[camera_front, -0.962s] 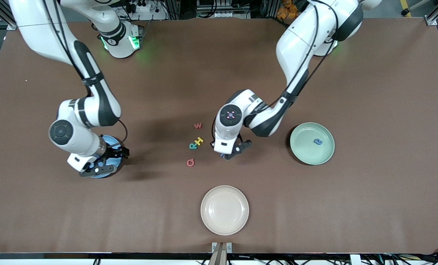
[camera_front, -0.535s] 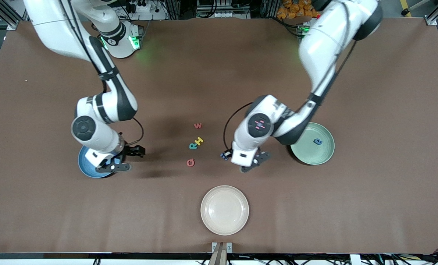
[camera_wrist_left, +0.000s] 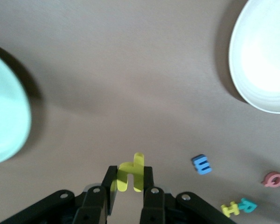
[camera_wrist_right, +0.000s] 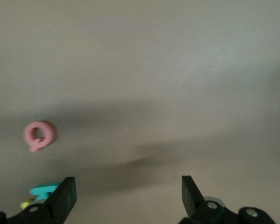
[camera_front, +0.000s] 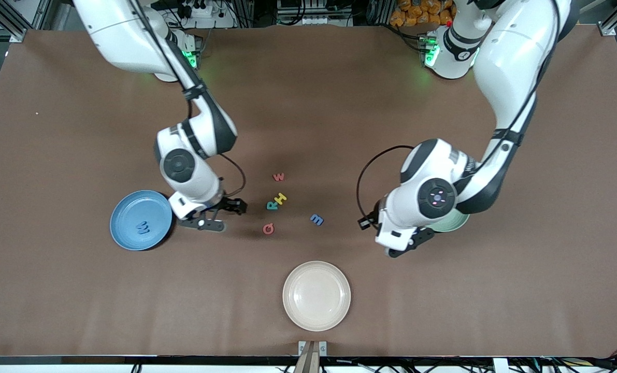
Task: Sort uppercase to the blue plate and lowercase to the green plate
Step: 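Carry the yellow h to the green plate and release it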
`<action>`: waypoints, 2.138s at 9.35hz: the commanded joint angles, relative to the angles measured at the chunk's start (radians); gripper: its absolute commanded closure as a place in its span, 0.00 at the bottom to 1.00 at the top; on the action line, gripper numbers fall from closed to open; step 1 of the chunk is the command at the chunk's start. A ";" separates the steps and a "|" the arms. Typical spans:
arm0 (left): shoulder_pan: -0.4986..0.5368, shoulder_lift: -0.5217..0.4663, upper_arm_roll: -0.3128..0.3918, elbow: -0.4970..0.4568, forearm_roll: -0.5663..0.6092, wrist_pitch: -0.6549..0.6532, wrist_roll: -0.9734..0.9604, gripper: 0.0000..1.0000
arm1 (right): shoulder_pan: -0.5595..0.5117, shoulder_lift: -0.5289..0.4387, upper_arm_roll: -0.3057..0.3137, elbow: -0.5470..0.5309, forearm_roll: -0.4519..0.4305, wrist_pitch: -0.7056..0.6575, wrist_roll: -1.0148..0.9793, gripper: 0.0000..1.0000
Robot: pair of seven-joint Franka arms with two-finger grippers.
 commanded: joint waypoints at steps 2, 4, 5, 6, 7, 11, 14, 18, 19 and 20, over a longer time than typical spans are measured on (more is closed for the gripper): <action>0.124 -0.061 0.004 -0.043 -0.005 -0.136 0.175 1.00 | 0.086 0.079 -0.007 0.100 0.003 -0.008 0.267 0.00; 0.190 -0.063 0.004 -0.109 0.066 -0.144 0.218 1.00 | 0.119 0.139 -0.007 0.166 0.004 -0.009 0.468 0.00; 0.213 -0.063 0.004 -0.155 0.089 -0.144 0.229 1.00 | 0.123 0.157 -0.005 0.169 0.004 -0.008 0.512 0.00; 0.237 -0.086 0.004 -0.208 0.098 -0.143 0.229 1.00 | 0.132 0.173 -0.004 0.176 0.006 -0.008 0.548 0.00; 0.248 -0.098 0.004 -0.223 0.098 -0.144 0.228 1.00 | 0.142 0.193 -0.002 0.197 0.012 -0.008 0.581 0.00; 0.320 -0.138 0.003 -0.400 0.081 -0.069 0.197 1.00 | 0.177 0.248 -0.002 0.258 0.106 -0.008 0.596 0.00; 0.336 -0.158 0.003 -0.495 0.081 0.046 0.091 1.00 | 0.185 0.265 -0.001 0.271 0.106 -0.008 0.616 0.00; 0.311 -0.150 -0.005 -0.494 0.081 0.060 -0.113 0.62 | 0.191 0.260 -0.001 0.269 0.107 -0.009 0.618 0.00; 0.310 -0.149 -0.005 -0.493 0.083 0.060 -0.118 0.43 | 0.189 0.257 -0.001 0.263 0.107 -0.009 0.618 0.00; 0.301 -0.152 -0.005 -0.488 0.084 0.060 -0.119 0.42 | 0.186 0.254 -0.001 0.254 0.107 -0.011 0.618 0.00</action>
